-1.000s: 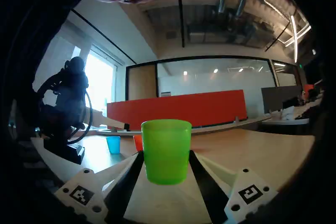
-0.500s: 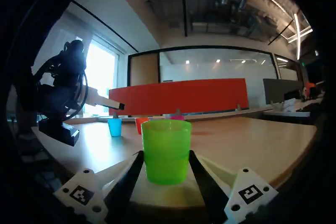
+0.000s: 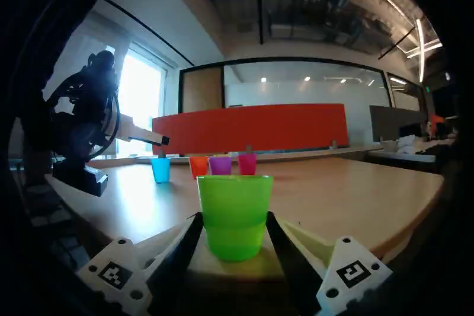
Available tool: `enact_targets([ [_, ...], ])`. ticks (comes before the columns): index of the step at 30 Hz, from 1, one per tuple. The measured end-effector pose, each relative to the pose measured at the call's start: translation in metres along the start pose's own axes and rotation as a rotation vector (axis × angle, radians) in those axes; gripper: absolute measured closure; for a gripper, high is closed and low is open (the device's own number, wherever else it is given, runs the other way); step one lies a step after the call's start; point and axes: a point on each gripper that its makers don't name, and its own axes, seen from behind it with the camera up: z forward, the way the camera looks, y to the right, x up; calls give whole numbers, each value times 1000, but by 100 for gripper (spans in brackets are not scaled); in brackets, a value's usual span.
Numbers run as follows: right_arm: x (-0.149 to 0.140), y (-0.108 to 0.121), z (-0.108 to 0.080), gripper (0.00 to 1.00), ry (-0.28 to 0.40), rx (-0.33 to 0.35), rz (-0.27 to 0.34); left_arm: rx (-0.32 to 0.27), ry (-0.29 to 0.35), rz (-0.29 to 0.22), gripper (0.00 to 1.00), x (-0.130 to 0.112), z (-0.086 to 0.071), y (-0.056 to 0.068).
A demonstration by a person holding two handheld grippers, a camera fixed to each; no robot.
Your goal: Pour water
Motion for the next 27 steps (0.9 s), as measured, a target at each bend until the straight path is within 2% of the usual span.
enact_targets([
  [15,0,2,-6,19,-49,-4,-12,14,-10,-10,8,-2,-5,-3],
  [27,2,5,-4,14,-57,-26,-2,15,-19,-20,8,-8,-8,-8],
])
